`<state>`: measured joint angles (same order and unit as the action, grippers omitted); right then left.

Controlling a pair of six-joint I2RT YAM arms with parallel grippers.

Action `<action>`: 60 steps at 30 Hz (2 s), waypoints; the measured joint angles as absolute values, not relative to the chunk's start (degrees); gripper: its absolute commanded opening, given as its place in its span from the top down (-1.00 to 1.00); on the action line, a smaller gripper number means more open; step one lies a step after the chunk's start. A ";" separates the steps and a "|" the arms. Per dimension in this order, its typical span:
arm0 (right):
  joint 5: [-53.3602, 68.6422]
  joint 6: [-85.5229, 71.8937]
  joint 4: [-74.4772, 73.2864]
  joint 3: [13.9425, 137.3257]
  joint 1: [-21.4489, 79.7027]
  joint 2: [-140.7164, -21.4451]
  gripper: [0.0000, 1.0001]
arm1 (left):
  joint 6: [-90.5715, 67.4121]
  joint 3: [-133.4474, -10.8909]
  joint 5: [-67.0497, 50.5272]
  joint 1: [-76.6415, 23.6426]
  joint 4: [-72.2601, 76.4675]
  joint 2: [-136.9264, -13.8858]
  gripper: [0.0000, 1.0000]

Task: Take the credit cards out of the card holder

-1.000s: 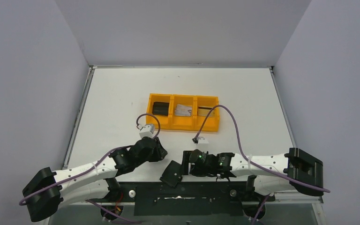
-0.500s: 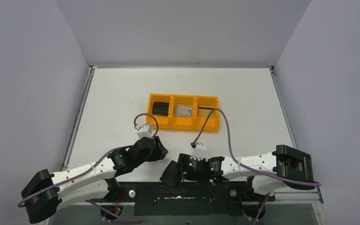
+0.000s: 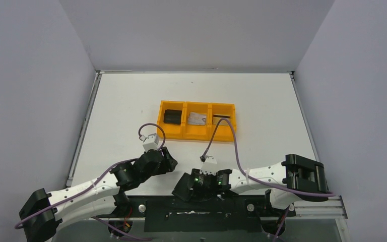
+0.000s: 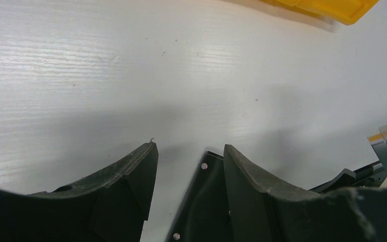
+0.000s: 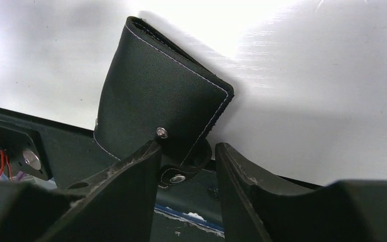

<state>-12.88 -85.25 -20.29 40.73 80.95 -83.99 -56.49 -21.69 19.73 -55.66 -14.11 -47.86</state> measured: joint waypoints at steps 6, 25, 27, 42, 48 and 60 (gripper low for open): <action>-13.28 -86.13 -20.47 40.47 81.30 -83.55 0.29 | -56.58 -21.45 19.73 -55.66 -14.26 -48.03 0.08; -14.66 -87.68 -19.53 31.79 81.47 -74.67 0.60 | -56.55 -21.45 19.57 -55.66 -13.45 -50.33 0.15; -14.63 -87.53 -19.11 31.79 81.47 -74.67 0.65 | -56.55 -21.45 19.42 -55.66 -13.39 -50.63 0.15; -21.54 -82.65 -25.54 38.96 78.06 -73.43 0.88 | -56.38 -21.45 19.33 -55.66 -13.47 -49.80 0.09; -23.88 -78.94 -28.67 36.67 70.28 -69.76 0.58 | -56.36 -21.45 19.29 -55.66 -13.50 -48.66 0.08; -19.73 -73.65 -24.27 27.49 67.79 -62.08 -0.02 | -53.69 -22.24 15.90 -55.66 -10.35 -55.00 0.07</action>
